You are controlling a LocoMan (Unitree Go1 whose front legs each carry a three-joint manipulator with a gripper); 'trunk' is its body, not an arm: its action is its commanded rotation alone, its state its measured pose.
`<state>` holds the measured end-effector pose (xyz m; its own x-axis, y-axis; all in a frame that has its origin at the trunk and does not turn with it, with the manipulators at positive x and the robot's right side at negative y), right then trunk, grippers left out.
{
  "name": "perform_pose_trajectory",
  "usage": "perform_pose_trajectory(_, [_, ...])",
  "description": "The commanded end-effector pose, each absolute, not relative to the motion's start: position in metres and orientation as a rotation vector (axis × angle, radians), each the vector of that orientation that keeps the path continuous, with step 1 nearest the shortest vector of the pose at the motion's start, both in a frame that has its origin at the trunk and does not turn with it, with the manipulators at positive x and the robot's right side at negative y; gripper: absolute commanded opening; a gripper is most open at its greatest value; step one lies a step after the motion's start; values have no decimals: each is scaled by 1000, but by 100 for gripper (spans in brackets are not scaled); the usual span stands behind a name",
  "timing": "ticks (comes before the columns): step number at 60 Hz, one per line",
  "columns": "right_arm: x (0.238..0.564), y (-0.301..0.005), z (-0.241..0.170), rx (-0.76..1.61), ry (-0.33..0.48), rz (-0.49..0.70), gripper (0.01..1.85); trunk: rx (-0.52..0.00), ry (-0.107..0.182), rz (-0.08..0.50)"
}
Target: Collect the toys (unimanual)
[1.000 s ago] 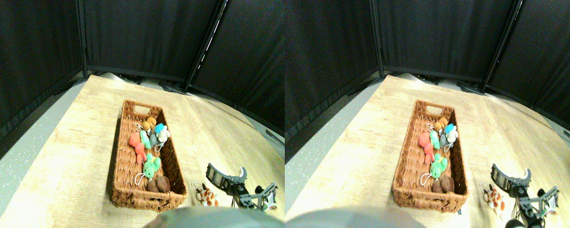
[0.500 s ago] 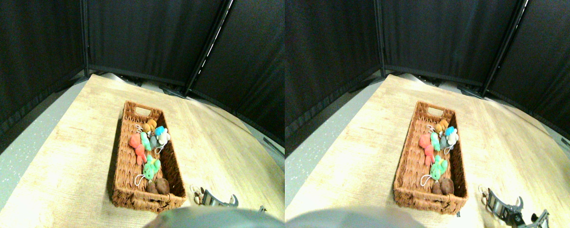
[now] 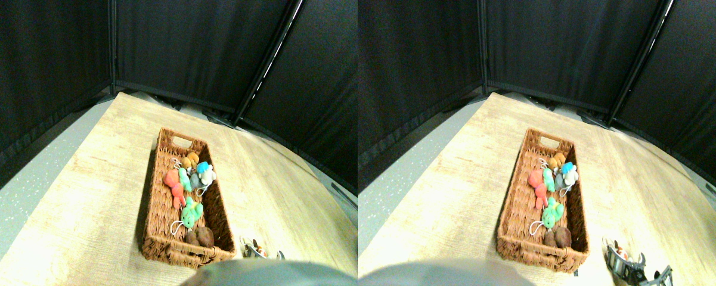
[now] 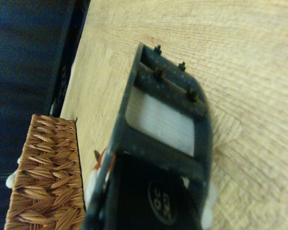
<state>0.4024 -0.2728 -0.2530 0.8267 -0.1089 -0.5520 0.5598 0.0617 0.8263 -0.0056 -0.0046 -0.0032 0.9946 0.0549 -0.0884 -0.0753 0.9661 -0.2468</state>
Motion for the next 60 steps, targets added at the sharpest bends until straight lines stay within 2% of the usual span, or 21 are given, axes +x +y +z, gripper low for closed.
perform_pose_trajectory(1, [406,-271,-259,1422,377,-518,80,-280,114,87])
perform_pose_trajectory(5, [408,-268,-258,1427,359,-509,73,-281,112,88])
perform_pose_trajectory(6, [408,-268,-259,1428,340,-512,65,-281,112,88])
perform_pose_trajectory(7, [409,-268,-260,1397,306,-493,49,-281,112,88])
perform_pose_trajectory(8, [409,-268,-260,1397,306,-493,49,-279,109,87])
perform_pose_trajectory(9, [410,-267,-260,1353,280,-485,32,-279,109,87])
perform_pose_trajectory(10, [411,-267,-260,1310,263,-492,20,-279,109,87])
perform_pose_trajectory(11, [411,-266,-259,1300,252,-529,15,-278,106,86])
perform_pose_trajectory(18, [414,-261,-248,1284,200,-570,17,-276,106,86])
perform_pose_trajectory(25, [418,-256,-238,1248,164,-537,14,-270,101,84])
perform_pose_trajectory(30, [422,-252,-230,1321,127,-536,12,-265,96,83])
perform_pose_trajectory(39, [429,-245,-215,1312,93,-461,8,-267,88,83])
perform_pose_trajectory(49, [445,-238,-196,1289,94,-358,7,-275,77,88])
perform_pose_trajectory(56, [453,-231,-185,1292,81,-341,8,-287,67,96])
perform_pose_trajectory(60, [462,-225,-179,1295,95,-260,9,-292,63,99])
